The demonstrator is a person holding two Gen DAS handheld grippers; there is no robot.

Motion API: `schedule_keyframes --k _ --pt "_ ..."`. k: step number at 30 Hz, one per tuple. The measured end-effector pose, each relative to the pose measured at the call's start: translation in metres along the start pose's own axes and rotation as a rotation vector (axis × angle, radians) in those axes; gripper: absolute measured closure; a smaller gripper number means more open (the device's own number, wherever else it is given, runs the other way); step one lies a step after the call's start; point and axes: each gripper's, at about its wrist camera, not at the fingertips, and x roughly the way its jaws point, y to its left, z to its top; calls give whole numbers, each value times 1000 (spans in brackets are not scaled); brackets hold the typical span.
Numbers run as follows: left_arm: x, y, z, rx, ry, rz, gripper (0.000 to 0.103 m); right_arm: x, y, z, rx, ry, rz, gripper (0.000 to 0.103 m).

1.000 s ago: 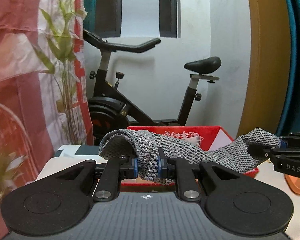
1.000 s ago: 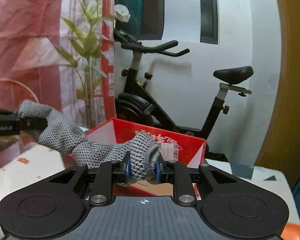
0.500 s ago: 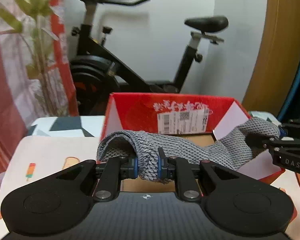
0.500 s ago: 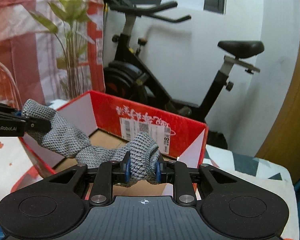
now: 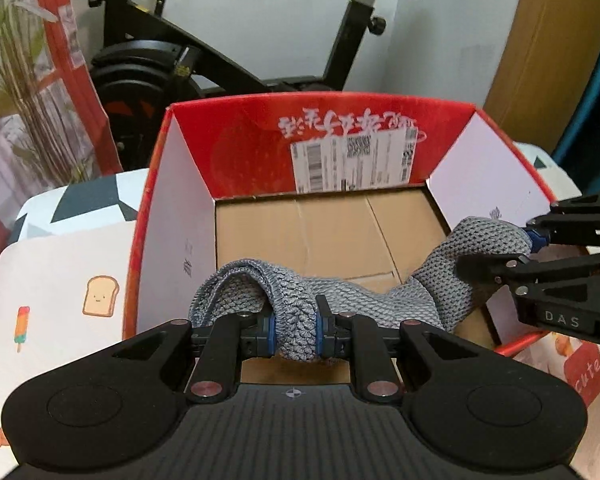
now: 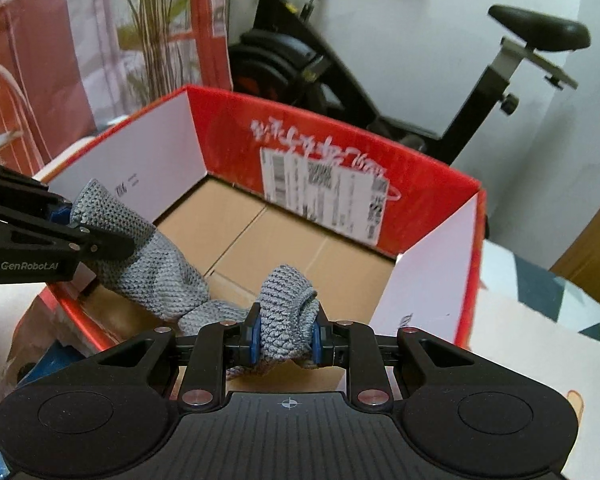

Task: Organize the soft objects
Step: 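Carry the sock into the red box and open the right tool, then move the right tool back to the blue-and-white packaged bag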

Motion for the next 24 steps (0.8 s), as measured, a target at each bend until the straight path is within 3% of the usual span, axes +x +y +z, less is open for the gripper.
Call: schedule_keyframes --k 5,7,11,12,14,17,20,24 --pt "6 -3 1 18 23 -12 83 9 -3 -2 25 45 10 81" --pt "5 -4 2 34 17 -23 76 10 -6 -3 35 54 9 79" --pt "-7 -6 2 52 -23 -41 45 5 -10 -1 45 41 -11 67" --pt "-12 -5 2 49 -38 -47 39 2 -11 -1 50 33 -16 61" --pt "-25 -3 2 43 -78 -58 38 -6 -14 1 67 8 -23 48" --pt "-47 -1 3 28 -147 -49 32 -25 -17 2 83 -43 -23 41" --pt "-70 0 1 17 -219 -37 13 -48 -19 1 106 -108 -19 29" --pt "-96 0 -7 10 -295 -15 2 -76 -21 -7 144 -181 -11 7"
